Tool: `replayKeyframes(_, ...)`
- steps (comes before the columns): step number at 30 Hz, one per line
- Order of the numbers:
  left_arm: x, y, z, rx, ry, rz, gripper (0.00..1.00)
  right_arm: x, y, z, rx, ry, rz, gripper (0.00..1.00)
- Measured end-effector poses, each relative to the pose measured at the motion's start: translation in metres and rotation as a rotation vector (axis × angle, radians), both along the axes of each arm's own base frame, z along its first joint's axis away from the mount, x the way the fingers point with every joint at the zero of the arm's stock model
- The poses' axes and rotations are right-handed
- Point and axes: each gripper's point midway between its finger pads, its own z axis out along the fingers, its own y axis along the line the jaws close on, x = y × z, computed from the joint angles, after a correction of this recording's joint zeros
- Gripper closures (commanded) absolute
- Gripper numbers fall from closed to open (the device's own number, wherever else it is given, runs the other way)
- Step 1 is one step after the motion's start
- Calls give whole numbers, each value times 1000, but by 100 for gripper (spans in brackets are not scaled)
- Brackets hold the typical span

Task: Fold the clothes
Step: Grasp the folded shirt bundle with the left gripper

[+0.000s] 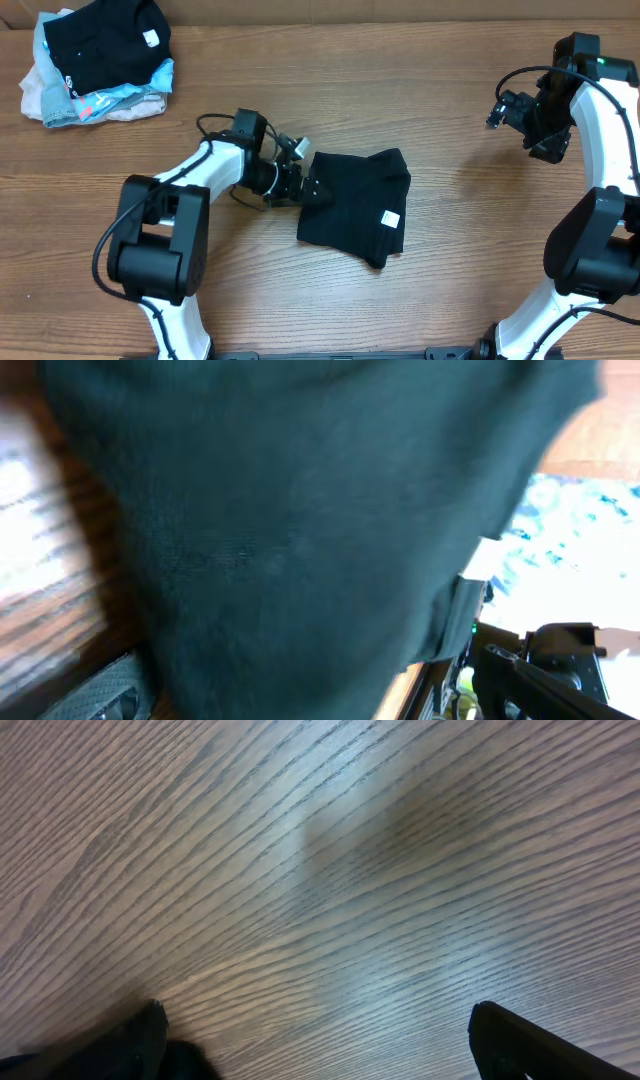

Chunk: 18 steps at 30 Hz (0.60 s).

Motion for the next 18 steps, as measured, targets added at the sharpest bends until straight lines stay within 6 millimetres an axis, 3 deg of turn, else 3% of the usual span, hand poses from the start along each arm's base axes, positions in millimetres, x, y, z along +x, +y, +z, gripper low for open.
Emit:
replayKeyframes(2,-2,-1,-5,8,30,8,2,0,0,0,0,0,0,0)
replayKeyframes(4,-1,-1,-5,7,40,17,11,0,0,0,0,0,0,0)
replayKeyframes(6,-1,-1,-8,16,53,27,28,0,0,0,0,0,0,0)
replayKeyframes(9,-2,1,-16,33,69,34,71,0,0,0,0,0,0,0)
replayKeyframes(11,-2,1,-19,39,78,36,93,0,0,0,0,0,0,0)
replayKeyframes(18,0,5,-16,81,111,45,96,0,0,0,0,1,0,0)
